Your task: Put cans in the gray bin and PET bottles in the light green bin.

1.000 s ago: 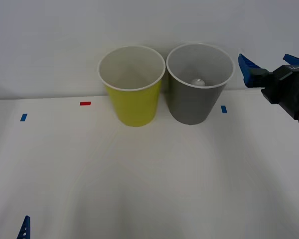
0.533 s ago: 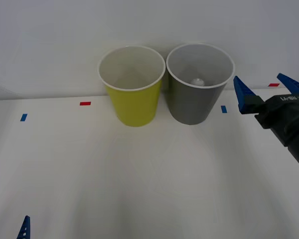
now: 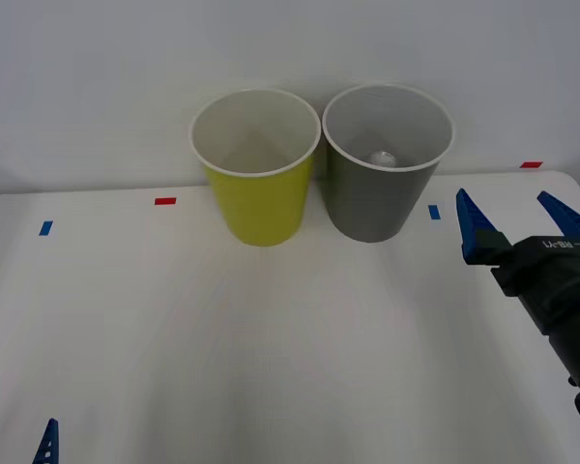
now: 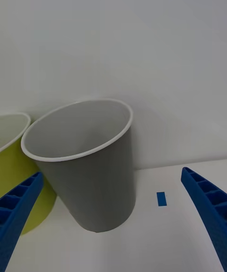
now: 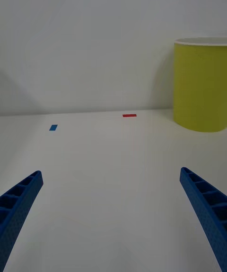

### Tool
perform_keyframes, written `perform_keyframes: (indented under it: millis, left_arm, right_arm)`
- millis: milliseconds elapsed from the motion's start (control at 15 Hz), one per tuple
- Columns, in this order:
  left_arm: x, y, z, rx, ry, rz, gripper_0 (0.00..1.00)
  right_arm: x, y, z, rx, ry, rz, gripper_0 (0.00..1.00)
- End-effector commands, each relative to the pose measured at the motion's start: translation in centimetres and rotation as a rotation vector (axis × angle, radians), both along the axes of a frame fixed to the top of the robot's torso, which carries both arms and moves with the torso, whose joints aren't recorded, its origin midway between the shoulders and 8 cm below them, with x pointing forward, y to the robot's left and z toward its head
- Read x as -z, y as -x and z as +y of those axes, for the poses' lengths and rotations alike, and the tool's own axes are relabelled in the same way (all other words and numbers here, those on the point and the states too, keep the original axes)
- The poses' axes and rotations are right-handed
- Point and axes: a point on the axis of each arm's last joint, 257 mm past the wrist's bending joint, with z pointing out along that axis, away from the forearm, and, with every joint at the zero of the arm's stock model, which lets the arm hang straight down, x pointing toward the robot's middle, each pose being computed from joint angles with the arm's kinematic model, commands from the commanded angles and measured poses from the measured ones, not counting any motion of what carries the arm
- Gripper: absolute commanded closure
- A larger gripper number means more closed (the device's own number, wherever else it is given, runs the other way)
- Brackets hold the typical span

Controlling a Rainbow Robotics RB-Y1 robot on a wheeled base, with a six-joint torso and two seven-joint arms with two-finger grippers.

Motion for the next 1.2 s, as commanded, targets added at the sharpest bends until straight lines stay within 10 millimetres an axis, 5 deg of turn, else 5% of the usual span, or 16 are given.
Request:
perform_keyframes:
  millis: [67,400,600,1200]
  left_arm:
    - [0.0,0.0,0.0,0.000,0.000,0.000,0.00]
    - [0.0,0.0,0.0,0.000,0.000,0.000,0.00]
    - [0.0,0.0,0.0,0.000,0.000,0.000,0.00]
    - [0.0,0.0,0.0,0.000,0.000,0.000,0.00]
  right_arm:
    - [-0.1,-0.1,0.5,0.006,-0.026,-0.006,0.00]
    - [0.2,0.5,0.7,-0.006,0.035,-0.035,0.00]
    - [2.8,0.6,0.0,-0.008,0.091,-0.105,0.00]
    - [6.7,8.9,-1.0,0.015,0.217,-0.111,0.00]
